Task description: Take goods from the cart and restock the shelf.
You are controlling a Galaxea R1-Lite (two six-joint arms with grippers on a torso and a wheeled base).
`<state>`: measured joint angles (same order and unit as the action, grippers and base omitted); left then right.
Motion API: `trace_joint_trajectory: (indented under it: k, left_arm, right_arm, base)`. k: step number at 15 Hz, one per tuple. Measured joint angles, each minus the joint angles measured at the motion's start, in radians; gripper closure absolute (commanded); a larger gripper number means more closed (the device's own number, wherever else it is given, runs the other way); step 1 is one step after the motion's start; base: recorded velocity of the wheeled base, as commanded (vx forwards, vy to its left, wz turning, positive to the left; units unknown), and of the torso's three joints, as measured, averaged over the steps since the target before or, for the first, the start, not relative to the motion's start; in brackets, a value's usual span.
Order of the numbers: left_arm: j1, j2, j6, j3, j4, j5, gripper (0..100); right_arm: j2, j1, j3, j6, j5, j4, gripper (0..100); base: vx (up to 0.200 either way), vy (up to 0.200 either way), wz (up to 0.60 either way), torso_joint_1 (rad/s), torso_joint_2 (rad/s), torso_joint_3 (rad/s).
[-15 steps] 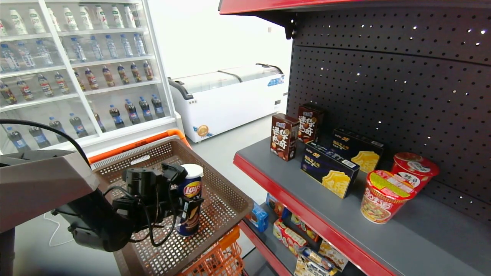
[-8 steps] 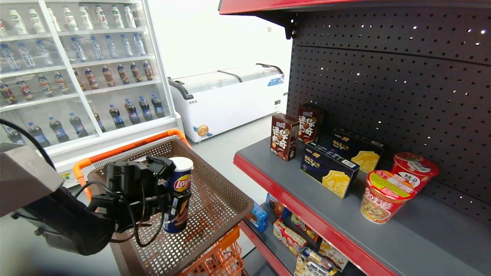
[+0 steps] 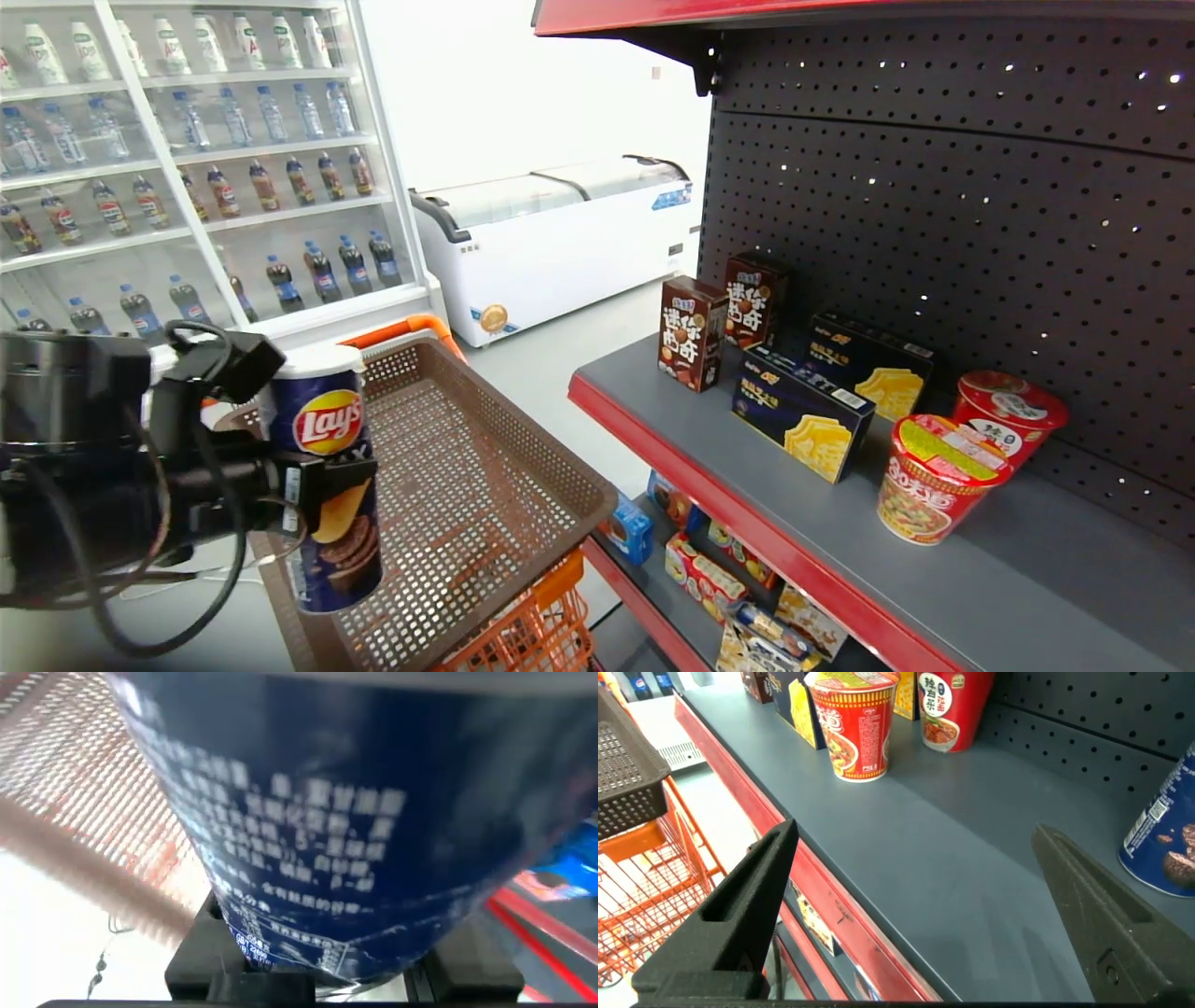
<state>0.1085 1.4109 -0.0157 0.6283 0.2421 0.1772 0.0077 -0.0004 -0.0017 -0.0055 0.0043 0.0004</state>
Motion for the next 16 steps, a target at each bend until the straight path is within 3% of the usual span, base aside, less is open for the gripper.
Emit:
trace_joint_trajectory:
  k: [2, 4, 11, 13, 16]
  left_arm:
    - [0.0, -0.177, -0.002, 0.003, -0.131, -0.01, 100]
    - [0.001, -0.335, 0.004, -0.02, -0.19, -0.02, 100]
    - [0.0, -0.834, 0.005, -0.273, -0.25, -0.072, 100]
    - [-0.002, -0.937, 0.005, -0.304, -0.32, -0.107, 100]
    - [-0.004, -1.006, 0.004, -0.315, -0.322, -0.127, 100]
  right_arm:
    - [0.0, 0.0, 0.0, 0.0, 0.0, 0.0, 0]
    - [0.0, 0.0, 0.0, 0.0, 0.0, 0.001, 0]
    - [0.0, 0.0, 0.0, -0.001, 0.0, 0.001, 0]
    - [0.0, 0.0, 0.0, -0.001, 0.001, 0.001, 0]
    - [0.0, 0.0, 0.0, 0.001, 0.002, 0.001, 0]
  base:
    - [0.0, 0.0, 0.0, 0.0, 0.0, 0.0]
    - [0.0, 0.0, 0.0, 0.0, 0.0, 0.0]
    - [0.0, 0.0, 0.0, 0.0, 0.0, 0.0]
    - [0.0, 0.0, -0.3, 0.004, 0.0, 0.001]
    - [0.0, 0.0, -0.6, -0.001, 0.0, 0.004]
